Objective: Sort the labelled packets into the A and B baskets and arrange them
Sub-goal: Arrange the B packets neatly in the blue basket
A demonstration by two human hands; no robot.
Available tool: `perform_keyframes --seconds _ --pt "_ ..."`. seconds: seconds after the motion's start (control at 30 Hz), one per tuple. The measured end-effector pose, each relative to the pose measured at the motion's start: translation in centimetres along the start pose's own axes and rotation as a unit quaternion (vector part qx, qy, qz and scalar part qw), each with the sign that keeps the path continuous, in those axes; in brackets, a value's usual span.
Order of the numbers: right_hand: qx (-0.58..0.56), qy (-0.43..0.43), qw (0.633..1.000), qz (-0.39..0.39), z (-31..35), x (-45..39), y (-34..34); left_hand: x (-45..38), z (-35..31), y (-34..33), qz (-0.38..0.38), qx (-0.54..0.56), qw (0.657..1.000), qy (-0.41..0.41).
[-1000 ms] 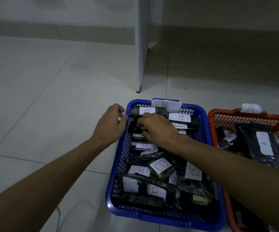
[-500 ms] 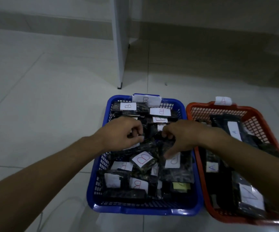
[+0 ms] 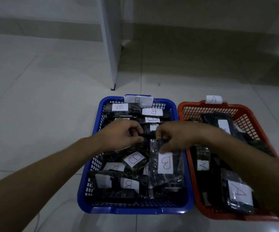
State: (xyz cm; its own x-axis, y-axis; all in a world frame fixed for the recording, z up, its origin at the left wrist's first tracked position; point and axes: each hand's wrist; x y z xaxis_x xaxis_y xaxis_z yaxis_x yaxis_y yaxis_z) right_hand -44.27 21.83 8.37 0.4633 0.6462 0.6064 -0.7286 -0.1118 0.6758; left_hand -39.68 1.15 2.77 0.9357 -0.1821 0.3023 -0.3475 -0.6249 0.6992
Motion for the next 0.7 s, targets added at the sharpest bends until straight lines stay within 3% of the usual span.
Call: perform_keyframes --seconds 0.2,0.33,0.5,0.7 --pt "-0.233 0.059 0.948 -0.209 -0.1 0.8 4.4 0.4 -1.9 1.4 -0.002 0.220 0.974 0.056" --pt "-0.167 0.041 0.941 -0.291 -0.6 -1.8 2.7 0.4 -0.7 2.4 -0.079 0.217 0.968 0.098" --pt "-0.148 0.047 0.965 -0.212 -0.4 -3.5 0.7 1.9 1.4 4.4 -0.113 0.101 0.980 0.131" --pt "-0.030 0.035 0.984 -0.171 0.8 -4.5 -1.1 3.2 3.1 5.7 -0.164 0.066 0.965 0.195"
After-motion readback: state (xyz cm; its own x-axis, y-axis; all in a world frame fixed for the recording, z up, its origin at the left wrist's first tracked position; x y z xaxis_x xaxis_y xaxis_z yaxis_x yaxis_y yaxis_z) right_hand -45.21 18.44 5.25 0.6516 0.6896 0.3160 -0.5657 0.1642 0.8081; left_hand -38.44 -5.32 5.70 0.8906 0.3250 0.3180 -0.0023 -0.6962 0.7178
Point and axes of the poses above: each hand's wrist, its own x-axis away from the middle knuckle, its own y-axis out of the back of the hand, z = x × y, and after that the axes turned 9 degrees about y, right-handed
